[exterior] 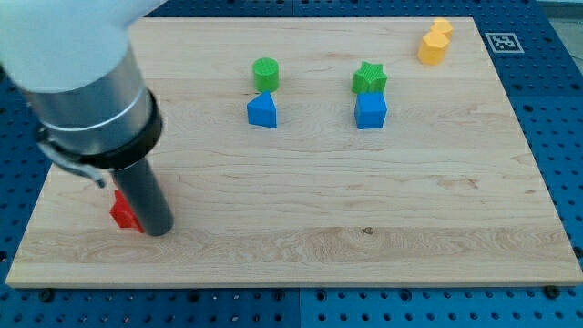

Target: Slightly move the red blocks down

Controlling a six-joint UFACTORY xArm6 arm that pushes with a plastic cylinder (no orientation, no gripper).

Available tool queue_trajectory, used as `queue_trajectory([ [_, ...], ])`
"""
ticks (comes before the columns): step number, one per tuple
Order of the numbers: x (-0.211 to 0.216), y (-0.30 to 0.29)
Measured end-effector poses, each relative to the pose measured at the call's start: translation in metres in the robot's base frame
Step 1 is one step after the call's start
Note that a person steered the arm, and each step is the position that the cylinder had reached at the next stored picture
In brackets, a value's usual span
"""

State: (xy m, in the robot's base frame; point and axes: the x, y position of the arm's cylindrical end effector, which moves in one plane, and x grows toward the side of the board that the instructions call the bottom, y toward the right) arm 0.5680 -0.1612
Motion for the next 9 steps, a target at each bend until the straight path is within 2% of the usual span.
queue_trajectory([
  [1,0.001,-0.022],
  [3,-0.005,0.058],
  [4,-0.055,0.063],
  [5,-0.115,0.027],
  [6,-0.13,-0.003],
  [7,-0.107,-0.019],
  [9,-0.098,-0.052],
])
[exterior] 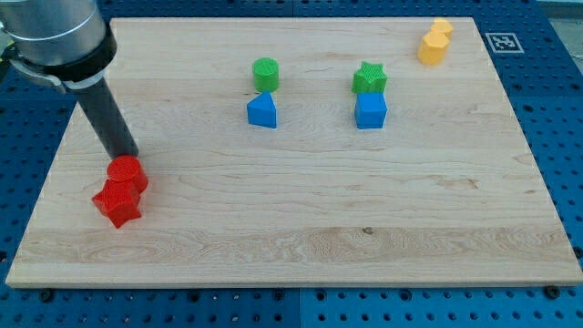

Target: Slightly move the red blocks down

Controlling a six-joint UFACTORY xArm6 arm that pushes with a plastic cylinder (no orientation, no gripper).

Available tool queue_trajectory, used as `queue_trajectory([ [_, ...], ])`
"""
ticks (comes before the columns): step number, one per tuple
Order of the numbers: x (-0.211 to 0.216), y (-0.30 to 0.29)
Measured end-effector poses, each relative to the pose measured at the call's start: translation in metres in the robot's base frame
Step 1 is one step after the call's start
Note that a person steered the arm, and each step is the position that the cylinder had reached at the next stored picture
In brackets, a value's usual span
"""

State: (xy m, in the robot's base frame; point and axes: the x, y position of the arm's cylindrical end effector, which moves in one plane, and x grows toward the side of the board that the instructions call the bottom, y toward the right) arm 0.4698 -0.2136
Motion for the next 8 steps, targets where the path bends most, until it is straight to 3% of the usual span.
queue_trajectory([
  [3,-0.013,0.0],
  [8,0.041,0.006],
])
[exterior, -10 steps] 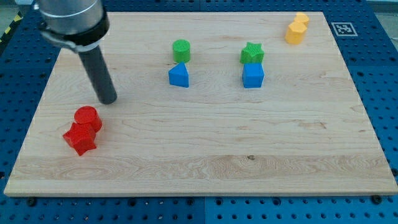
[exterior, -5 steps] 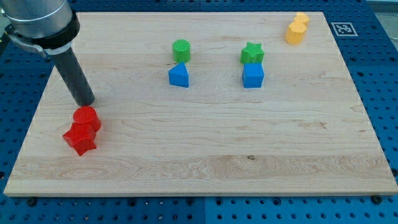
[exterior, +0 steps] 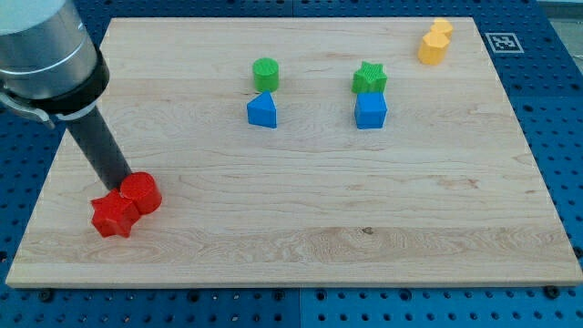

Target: Slightly move the red blocks down

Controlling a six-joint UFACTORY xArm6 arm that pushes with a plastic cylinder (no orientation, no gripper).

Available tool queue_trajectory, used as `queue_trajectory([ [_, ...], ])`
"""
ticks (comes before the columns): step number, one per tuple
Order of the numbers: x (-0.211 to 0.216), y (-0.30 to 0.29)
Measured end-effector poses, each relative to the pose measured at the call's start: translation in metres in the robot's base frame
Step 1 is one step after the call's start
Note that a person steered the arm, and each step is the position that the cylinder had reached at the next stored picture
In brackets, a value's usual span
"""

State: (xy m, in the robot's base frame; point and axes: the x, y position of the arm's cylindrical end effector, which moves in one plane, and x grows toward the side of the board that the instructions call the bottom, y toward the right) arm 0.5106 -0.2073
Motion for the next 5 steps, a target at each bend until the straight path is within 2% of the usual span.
queue_trajectory([
  [2,-0.021,0.013],
  [5,-0.02,0.04],
])
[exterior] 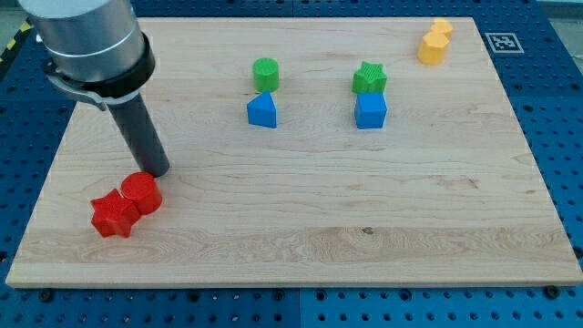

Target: Slightly move the red blocks down

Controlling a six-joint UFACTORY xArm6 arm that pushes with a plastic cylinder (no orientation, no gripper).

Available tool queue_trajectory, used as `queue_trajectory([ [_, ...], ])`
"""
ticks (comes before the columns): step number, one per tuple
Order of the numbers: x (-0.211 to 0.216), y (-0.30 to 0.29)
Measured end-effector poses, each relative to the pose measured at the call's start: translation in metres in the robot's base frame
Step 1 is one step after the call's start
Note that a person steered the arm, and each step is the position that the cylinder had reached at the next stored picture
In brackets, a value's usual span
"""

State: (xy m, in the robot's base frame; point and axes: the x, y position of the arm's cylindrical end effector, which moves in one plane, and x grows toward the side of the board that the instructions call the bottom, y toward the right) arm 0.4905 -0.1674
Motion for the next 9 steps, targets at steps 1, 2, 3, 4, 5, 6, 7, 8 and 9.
queue_trajectory([
  [1,0.005,0.0],
  [2,0.009,0.0],
  [3,0.012,0.002],
  [4,0.02,0.003],
  [5,0.032,0.003],
  [6,0.037,0.003],
  [7,0.037,0.01],
  [8,0.029,0.048],
  [9,0.019,0.097],
])
